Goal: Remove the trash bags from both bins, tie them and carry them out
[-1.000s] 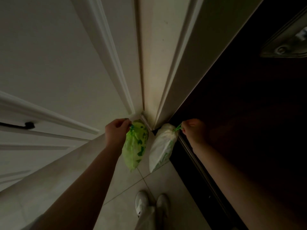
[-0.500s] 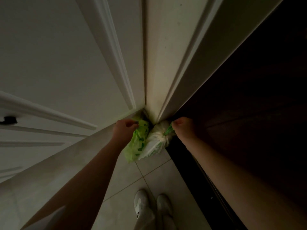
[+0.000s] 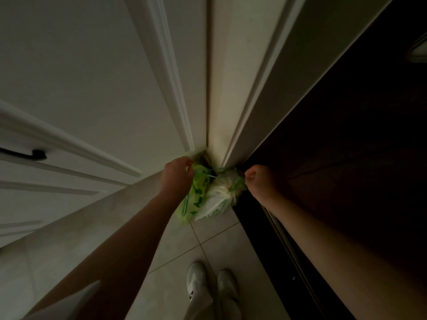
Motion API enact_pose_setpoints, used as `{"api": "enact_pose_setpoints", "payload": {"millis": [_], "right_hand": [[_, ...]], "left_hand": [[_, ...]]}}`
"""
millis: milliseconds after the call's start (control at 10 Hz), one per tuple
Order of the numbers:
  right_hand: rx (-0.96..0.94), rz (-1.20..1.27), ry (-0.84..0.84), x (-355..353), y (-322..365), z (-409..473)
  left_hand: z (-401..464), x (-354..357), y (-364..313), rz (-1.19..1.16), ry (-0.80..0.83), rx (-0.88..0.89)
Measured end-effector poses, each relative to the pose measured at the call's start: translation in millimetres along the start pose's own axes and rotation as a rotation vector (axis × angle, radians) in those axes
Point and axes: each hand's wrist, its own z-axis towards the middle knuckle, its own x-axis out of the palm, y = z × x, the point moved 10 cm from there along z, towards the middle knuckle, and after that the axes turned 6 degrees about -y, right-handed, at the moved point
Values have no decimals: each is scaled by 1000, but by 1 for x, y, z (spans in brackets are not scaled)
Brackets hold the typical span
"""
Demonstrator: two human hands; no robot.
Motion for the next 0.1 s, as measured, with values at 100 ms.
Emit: {"api": "enact_pose_setpoints", "payload": {"millis": [100], "right_hand": [[-41,-9,10,-12,13,-15]], "left_hand": [[-12,-12,-9,-3,8,2]]}}
